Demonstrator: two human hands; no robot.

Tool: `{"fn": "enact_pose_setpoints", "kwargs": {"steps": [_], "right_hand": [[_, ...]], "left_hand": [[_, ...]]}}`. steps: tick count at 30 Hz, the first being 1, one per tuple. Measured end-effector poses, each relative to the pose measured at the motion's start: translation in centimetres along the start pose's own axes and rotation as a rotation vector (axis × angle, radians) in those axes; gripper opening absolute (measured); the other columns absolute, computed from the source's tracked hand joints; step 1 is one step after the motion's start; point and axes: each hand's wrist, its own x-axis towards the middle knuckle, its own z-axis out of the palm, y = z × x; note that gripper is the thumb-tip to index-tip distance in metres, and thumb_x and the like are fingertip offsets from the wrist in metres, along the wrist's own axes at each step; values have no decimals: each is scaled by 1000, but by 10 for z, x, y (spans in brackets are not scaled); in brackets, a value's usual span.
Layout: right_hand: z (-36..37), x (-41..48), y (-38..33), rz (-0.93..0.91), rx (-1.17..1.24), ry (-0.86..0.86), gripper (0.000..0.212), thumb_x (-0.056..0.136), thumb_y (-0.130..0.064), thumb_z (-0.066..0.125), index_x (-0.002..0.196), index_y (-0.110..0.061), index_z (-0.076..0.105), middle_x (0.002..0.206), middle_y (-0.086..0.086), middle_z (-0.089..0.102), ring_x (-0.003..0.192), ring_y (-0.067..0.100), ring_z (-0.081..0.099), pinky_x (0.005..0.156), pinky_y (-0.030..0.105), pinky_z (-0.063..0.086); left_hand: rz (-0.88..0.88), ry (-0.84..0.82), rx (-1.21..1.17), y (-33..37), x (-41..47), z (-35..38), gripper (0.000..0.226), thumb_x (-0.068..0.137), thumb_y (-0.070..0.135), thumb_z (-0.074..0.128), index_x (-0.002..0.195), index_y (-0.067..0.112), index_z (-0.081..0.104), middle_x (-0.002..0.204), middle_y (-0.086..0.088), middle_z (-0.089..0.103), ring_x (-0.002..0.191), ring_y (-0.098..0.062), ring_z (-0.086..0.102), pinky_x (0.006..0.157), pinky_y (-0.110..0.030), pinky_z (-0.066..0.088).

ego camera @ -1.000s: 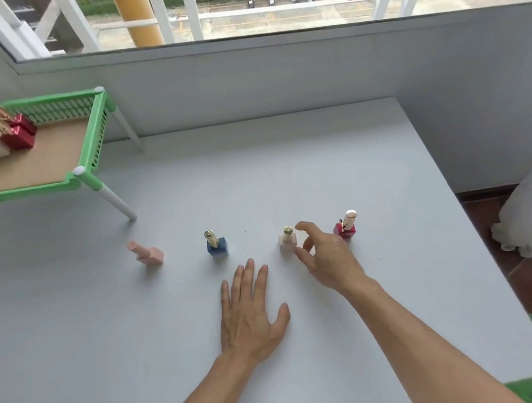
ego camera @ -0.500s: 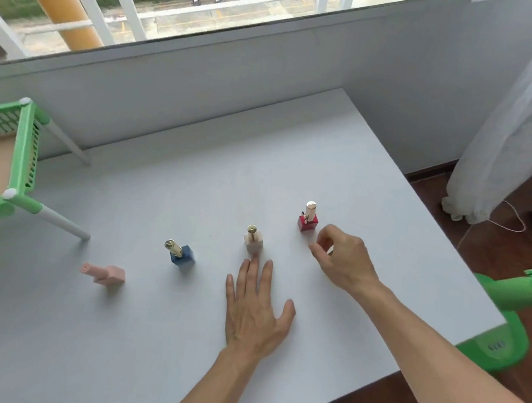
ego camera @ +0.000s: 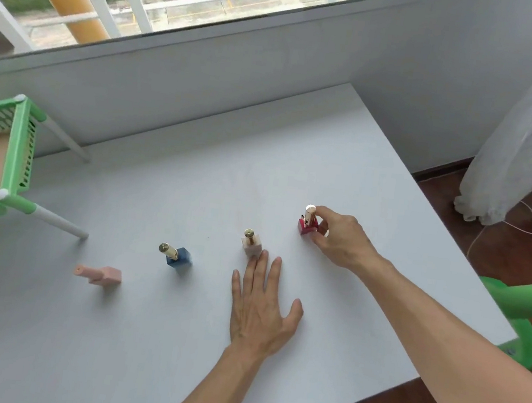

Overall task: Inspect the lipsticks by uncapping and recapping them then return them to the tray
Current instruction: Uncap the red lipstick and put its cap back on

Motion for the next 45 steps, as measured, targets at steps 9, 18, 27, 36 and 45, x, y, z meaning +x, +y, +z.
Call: {"fn": "enact_pose_setpoints", "kwargs": {"steps": [9,18,27,36,45], "right_hand": [[-2,-3,0,-3,-14,11,22,90,-20,52,109,-29,57,91,-1,67,76,26,60,67,31,47],[-24,-24,-40,-100,59,137,19,87,-22,57,105,-28,59,82,-11,62,66,16,57,62,27,42],[-58,-64,-129,-274,106,234,15,86,-26,60,101,-27,61,78,-12,66,64,9,62,69,26,49],[-77,-113,-213,-464,235,137,13,86,-20,62,90,-32,63,70,-10,68,50,6,59,51,13,45],[-75,-139,-252,-585,373,51,5,86,-21,66,89,-24,67,68,-5,67,49,11,55,53,26,49]], "left_hand": [[-3,-21,-38,0,0,-4,78,80,56,39,149,22,20,159,2,11,146,-11,-3,117,-40,-10],[-10,32,-290,4,-9,-35,69,87,52,43,147,25,22,153,6,30,141,-12,22,116,-35,20],[17,223,-677,11,-14,-121,58,87,50,45,141,36,31,136,16,43,116,14,43,94,-16,39],[31,377,-1035,3,-24,-211,43,88,51,45,128,37,47,109,16,64,92,-2,66,70,-6,44],[127,488,-1292,0,-43,-262,21,84,36,57,103,30,63,88,8,73,76,-15,70,71,-21,52]]}}
